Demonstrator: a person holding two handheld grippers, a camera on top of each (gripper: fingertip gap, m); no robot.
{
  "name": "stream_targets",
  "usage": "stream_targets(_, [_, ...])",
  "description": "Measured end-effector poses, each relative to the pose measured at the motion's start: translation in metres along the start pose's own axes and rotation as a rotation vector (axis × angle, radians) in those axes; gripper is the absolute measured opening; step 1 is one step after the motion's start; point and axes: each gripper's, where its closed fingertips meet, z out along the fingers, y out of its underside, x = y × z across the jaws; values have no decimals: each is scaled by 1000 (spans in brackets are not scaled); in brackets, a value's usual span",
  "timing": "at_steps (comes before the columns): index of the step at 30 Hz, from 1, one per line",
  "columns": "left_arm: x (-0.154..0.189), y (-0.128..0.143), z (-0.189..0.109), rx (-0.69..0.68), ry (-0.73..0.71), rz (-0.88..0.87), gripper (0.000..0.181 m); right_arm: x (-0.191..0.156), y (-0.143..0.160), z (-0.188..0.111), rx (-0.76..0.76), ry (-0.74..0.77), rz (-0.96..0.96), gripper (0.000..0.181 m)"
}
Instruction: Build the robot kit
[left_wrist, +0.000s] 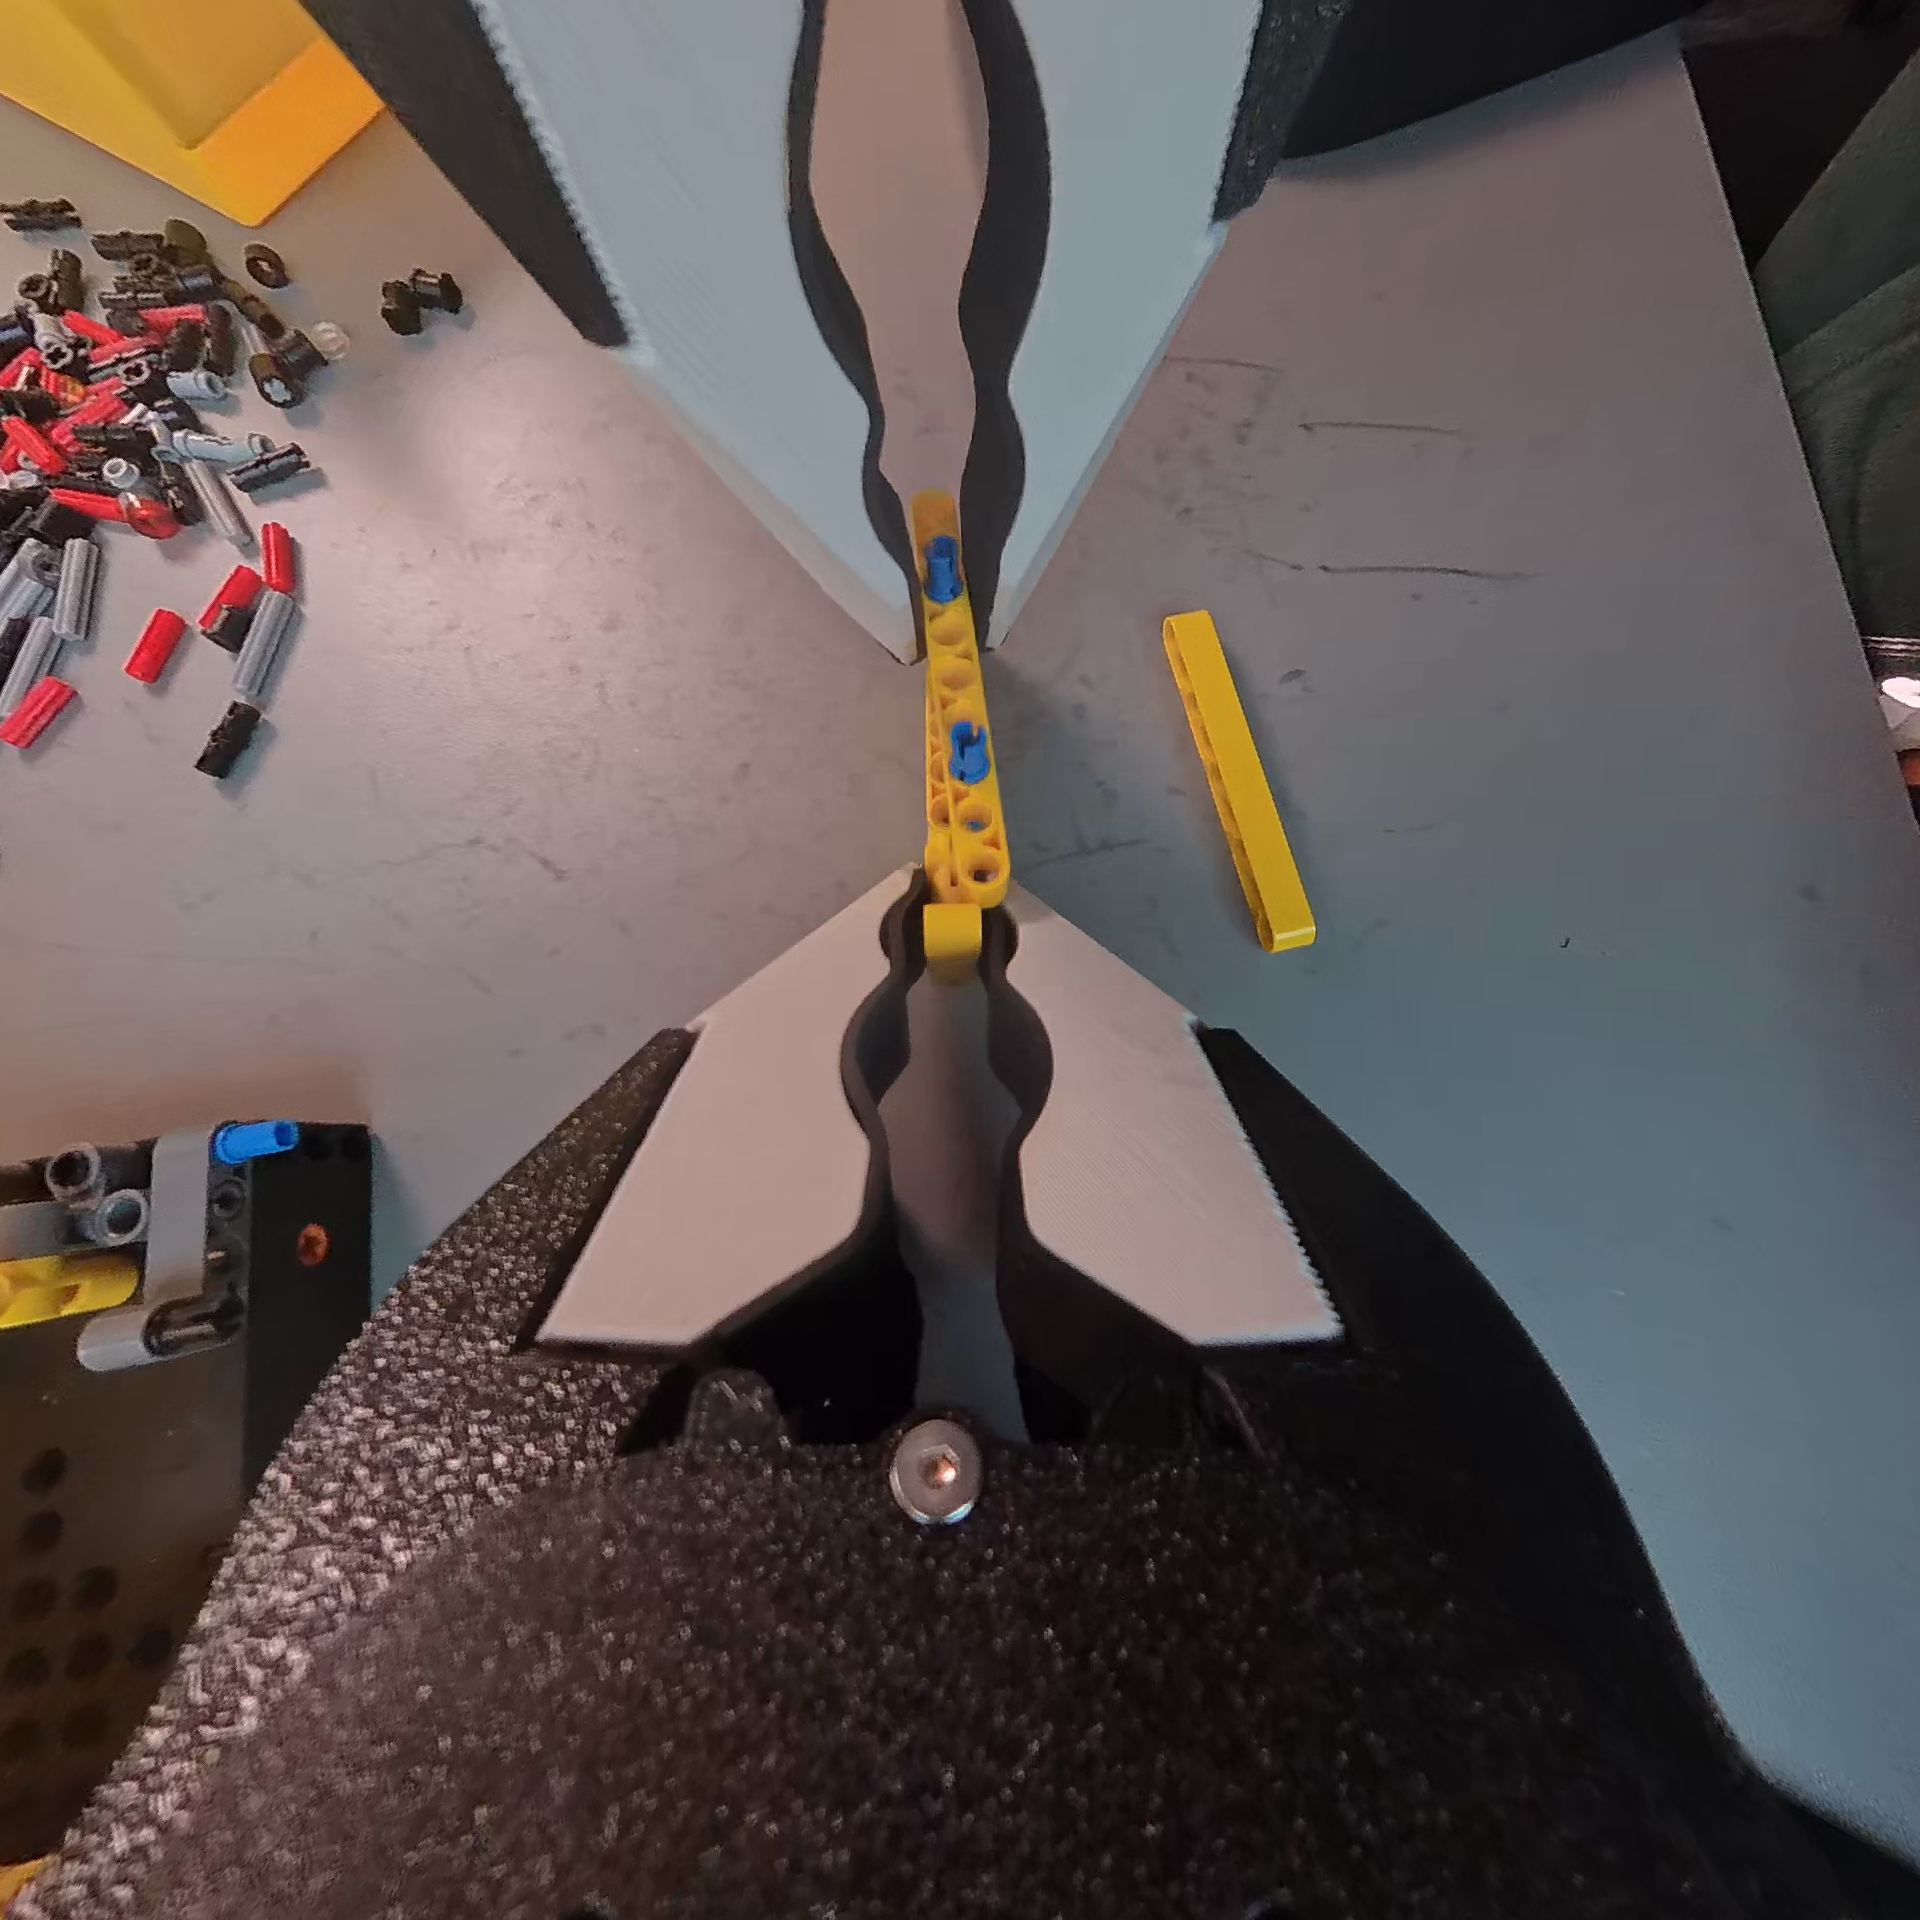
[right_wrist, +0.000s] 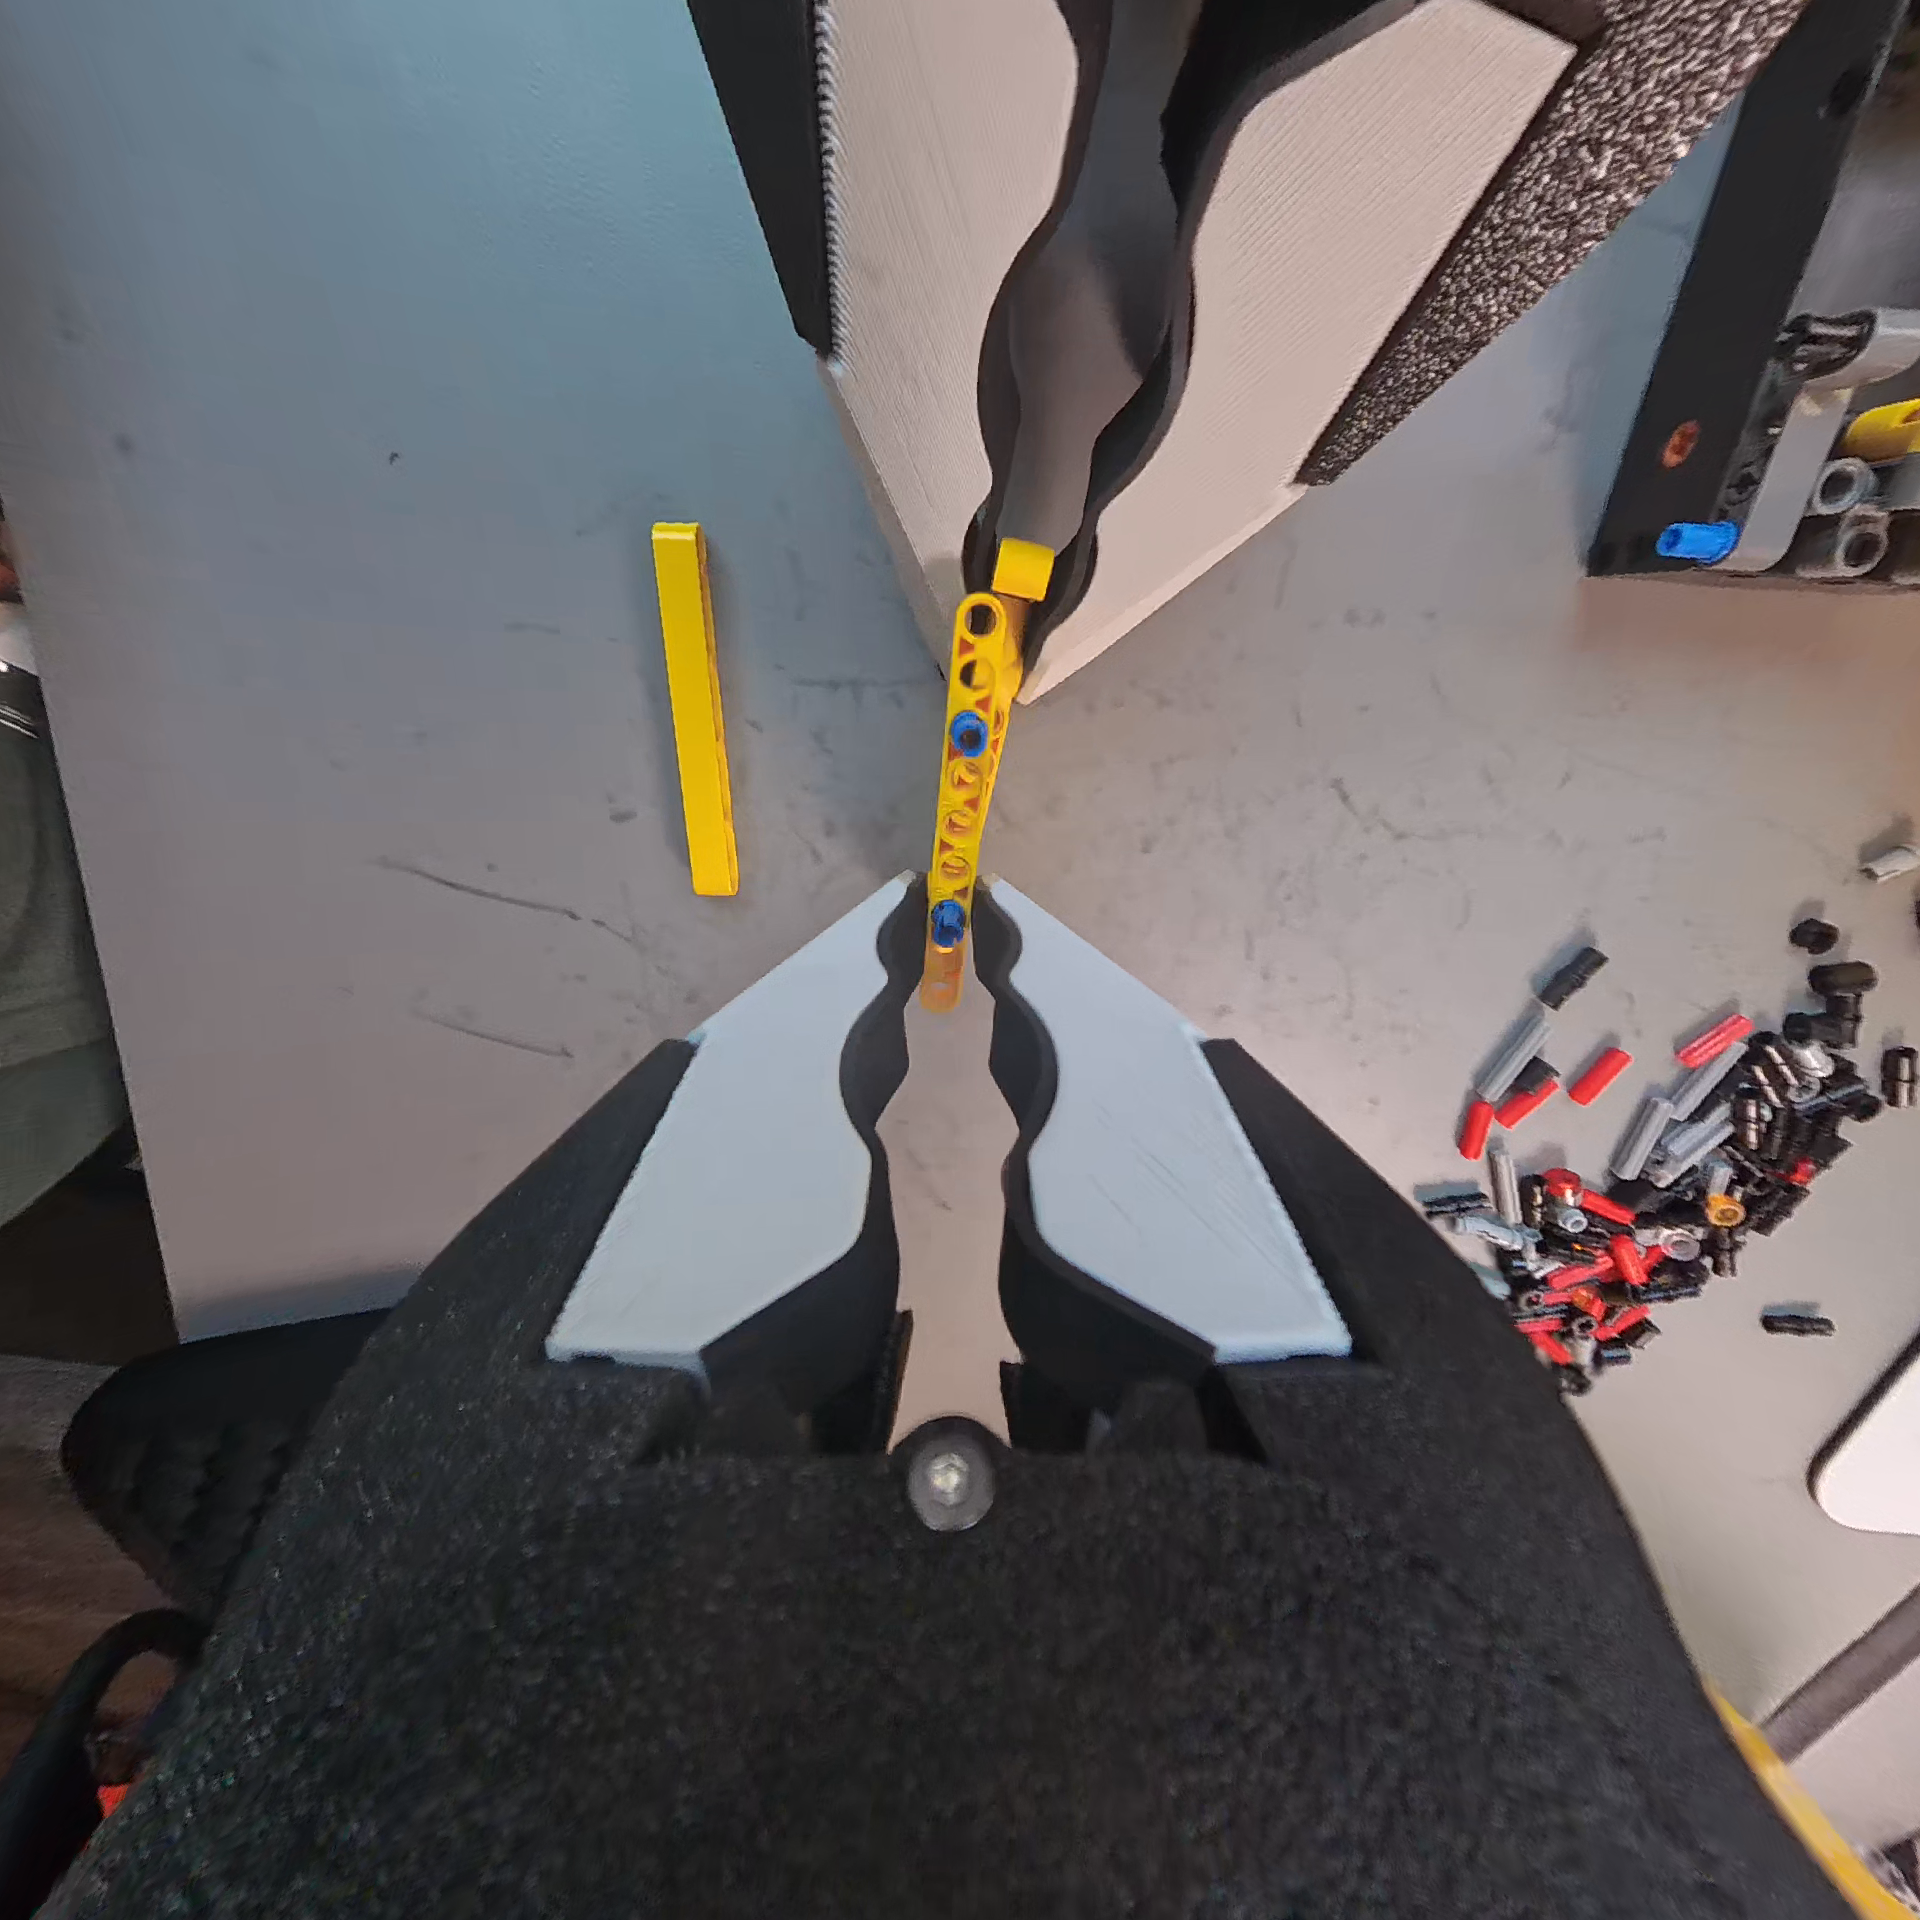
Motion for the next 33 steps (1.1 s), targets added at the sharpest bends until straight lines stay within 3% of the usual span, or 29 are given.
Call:
stream_targets(8, [-1,0,0,2,1,-10,7,7,1,0,-34,52,-10,6])
stream_targets(21, [1,1,-2,0,3,-16,7,5,-2,3,10,7,77,6])
stream_targets(26, [-2,-11,-16,99,9,-45,18,6,-2,3,18,20,123,6])
stream_targets(28, [-1,-20,-22,154,20,-58,15,6,-2,3,21,21,133,6])
stream_targets(33, [-3,-18,-20,140,6,-65,8,6,-3,4,60,31,126,7])
